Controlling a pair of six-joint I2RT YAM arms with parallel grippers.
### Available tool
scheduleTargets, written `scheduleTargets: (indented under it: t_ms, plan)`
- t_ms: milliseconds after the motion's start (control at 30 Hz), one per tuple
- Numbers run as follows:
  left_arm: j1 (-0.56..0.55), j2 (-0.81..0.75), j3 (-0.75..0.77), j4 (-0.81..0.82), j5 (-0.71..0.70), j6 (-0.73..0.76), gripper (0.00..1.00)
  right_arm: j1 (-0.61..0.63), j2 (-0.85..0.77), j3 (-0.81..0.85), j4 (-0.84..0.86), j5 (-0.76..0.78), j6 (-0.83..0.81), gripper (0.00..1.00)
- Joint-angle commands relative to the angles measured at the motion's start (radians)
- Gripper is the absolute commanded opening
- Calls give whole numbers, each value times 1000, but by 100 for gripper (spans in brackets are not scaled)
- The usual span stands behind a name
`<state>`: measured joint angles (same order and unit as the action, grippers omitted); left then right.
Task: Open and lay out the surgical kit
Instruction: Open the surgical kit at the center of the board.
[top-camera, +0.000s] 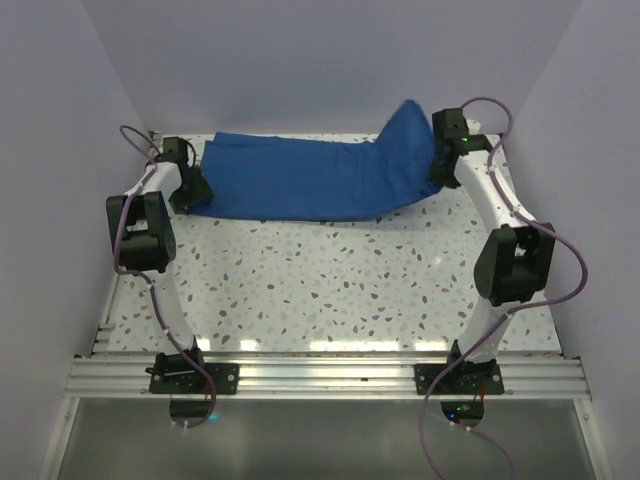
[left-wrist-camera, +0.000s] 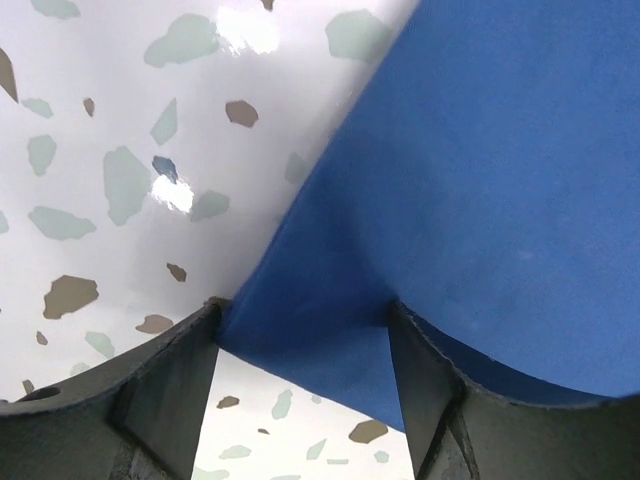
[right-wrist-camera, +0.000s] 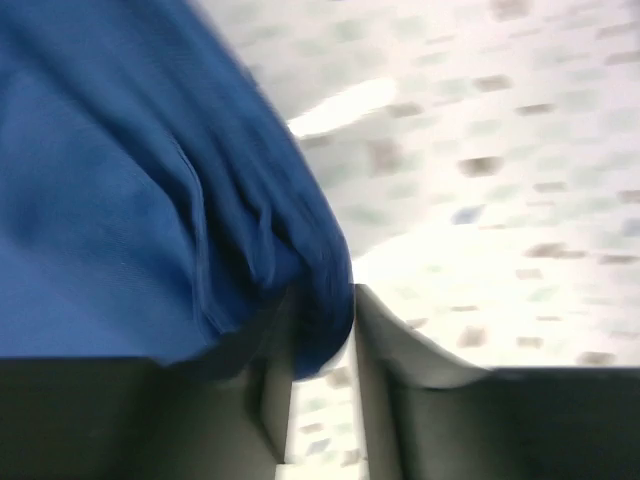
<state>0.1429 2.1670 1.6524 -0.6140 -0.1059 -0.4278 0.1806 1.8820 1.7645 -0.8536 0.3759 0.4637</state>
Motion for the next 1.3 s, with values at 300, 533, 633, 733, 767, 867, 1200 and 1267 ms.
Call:
scheduleTargets:
  t_ms: [300, 533, 633, 733, 767, 867, 1200, 1267]
  plan:
    - [-103, -81, -105, -32, -54, -17, 79, -96, 29, 42, -111, 175, 12, 98]
    - [-115, 24, -9, -104, -130, -16, 48, -93, 52, 59, 213, -262, 111, 95]
    - [-112, 24, -29, -105, -138, -2, 22, -90, 104, 82, 347, -285, 184, 93]
    - [-111, 5, -60, -110, -146, 4, 0, -87, 227, 203, 361, -211, 219, 93]
    - [-112, -5, -68, -110, -146, 7, 0, -87, 299, 249, 331, -150, 223, 93]
    - [-112, -50, -100, -113, -129, 11, 0, -87, 460, 458, 266, -74, 216, 92]
    - [-115, -197, -192, -107, -86, -20, 63, -99, 669, 728, 243, 104, 201, 90]
    - [-117, -216, -203, -109, -86, -25, 66, -105, 686, 737, 258, 107, 188, 90]
